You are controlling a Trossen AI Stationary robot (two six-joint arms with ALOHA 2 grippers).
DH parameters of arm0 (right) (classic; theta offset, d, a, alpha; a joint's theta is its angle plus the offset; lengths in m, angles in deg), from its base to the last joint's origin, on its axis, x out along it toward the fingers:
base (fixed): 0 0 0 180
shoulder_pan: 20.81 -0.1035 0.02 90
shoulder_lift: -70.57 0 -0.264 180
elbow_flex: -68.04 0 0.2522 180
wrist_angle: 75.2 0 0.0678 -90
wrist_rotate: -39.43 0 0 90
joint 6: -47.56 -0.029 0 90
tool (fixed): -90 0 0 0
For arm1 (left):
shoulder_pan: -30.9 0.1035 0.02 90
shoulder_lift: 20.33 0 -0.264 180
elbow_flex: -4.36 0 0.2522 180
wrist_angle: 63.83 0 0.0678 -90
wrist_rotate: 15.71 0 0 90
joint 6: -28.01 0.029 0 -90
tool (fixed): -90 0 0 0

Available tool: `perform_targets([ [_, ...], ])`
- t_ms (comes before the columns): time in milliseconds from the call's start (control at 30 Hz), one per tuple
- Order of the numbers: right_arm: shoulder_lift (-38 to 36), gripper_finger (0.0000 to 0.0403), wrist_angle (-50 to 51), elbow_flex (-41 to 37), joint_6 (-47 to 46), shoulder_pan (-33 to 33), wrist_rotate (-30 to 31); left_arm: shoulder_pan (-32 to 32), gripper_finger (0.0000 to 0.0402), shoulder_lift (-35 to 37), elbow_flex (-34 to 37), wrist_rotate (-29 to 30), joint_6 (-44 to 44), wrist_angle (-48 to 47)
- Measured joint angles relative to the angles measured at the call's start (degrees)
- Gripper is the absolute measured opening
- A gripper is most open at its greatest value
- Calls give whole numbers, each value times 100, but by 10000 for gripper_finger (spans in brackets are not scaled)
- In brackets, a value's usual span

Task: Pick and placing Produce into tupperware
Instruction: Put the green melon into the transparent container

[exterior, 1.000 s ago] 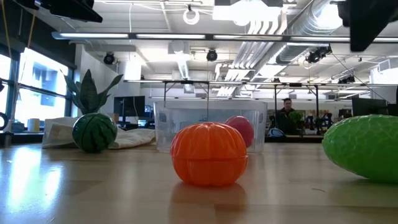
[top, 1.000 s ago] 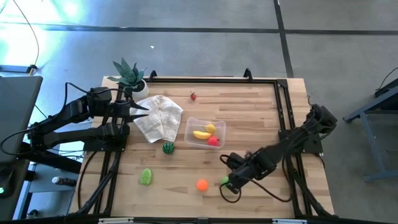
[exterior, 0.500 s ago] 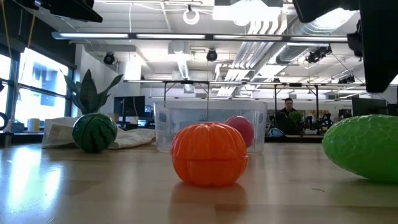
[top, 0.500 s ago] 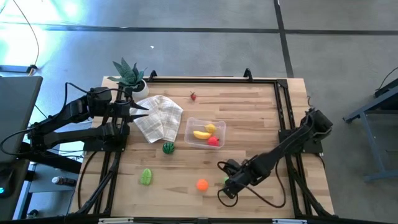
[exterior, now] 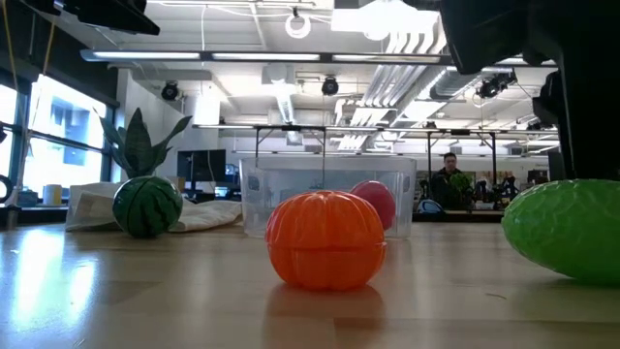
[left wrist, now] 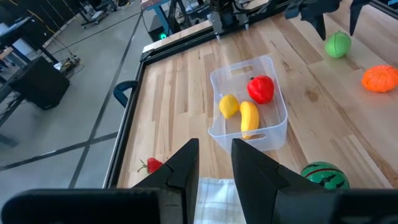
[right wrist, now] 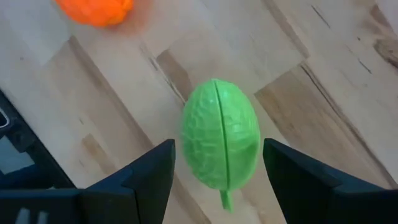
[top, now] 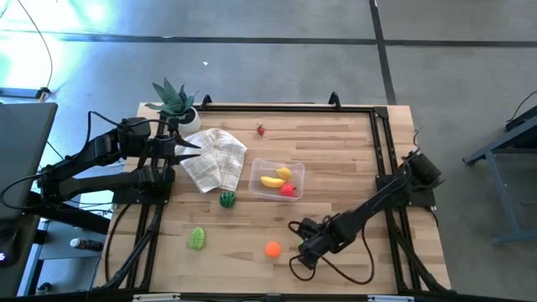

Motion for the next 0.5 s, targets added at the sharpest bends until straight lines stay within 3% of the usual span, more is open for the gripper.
perform_targets([
  [500,374,234,-440,13,96,0,-170,0,85,0,-1,0,0,1],
])
